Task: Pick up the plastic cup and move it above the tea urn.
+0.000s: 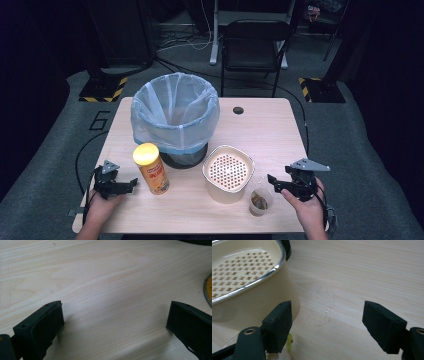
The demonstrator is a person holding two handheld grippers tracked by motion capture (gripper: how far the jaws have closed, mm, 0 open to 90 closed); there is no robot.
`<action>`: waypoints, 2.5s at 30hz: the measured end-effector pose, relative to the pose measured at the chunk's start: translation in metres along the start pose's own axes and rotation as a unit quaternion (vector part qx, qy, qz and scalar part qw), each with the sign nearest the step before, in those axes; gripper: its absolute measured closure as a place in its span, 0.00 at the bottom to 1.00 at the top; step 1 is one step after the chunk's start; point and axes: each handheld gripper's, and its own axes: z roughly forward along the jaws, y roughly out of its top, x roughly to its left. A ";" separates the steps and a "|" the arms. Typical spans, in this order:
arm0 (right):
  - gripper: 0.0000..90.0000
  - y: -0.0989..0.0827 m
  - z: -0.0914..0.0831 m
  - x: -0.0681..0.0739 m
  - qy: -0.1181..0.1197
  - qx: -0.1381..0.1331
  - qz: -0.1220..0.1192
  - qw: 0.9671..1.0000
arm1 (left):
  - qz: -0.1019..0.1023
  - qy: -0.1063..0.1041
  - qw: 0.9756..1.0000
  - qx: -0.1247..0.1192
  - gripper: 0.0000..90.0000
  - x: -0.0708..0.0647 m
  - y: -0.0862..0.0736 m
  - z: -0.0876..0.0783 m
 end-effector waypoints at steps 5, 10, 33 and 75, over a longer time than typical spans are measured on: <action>0.22 -0.002 -0.005 0.010 0.009 -0.002 -0.003 1.000 | 0.000 0.000 1.000 0.000 0.01 0.000 0.000 0.000; 0.21 -0.005 -0.007 0.017 0.013 -0.008 -0.011 1.000 | 0.000 0.000 1.000 0.000 0.01 0.000 0.000 0.000; 0.16 -0.030 0.002 0.062 0.039 0.009 -0.049 0.998 | 0.000 0.000 1.000 0.000 0.01 0.000 0.000 0.000; 0.38 -0.054 0.021 0.056 0.024 0.050 -0.087 0.995 | 0.002 0.000 1.000 0.000 0.01 0.000 0.000 0.000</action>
